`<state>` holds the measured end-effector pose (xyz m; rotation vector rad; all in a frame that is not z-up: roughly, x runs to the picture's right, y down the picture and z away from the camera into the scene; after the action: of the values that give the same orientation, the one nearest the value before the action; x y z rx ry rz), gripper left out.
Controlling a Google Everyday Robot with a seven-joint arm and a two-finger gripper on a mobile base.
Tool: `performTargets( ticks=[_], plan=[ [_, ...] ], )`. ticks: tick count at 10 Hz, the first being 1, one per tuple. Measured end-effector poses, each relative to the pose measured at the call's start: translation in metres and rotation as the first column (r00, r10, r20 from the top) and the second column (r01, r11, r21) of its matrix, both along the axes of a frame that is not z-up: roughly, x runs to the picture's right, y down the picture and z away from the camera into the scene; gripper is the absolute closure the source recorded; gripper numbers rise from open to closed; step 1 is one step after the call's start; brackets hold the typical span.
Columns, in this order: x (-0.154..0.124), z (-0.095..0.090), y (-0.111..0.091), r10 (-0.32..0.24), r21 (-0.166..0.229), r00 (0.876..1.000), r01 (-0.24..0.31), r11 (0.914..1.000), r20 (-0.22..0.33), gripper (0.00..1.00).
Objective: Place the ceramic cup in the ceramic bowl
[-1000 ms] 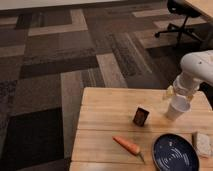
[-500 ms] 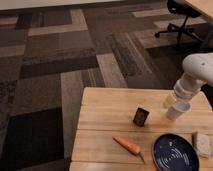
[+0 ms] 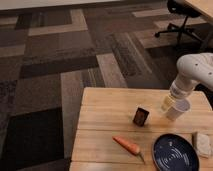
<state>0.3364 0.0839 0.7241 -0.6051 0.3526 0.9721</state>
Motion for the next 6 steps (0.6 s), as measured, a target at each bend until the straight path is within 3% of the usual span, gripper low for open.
performTargets(
  ticks=[4,6],
  plan=[
    [-0.0007,0.0004,0.0002,0.001,-0.001,1.000,-0.001,1.0000,0.001,0.35],
    [0.0064,-0.0017,0.0023,-0.043,-0.013,0.999,0.043,0.9990,0.011,0.35]
  ],
)
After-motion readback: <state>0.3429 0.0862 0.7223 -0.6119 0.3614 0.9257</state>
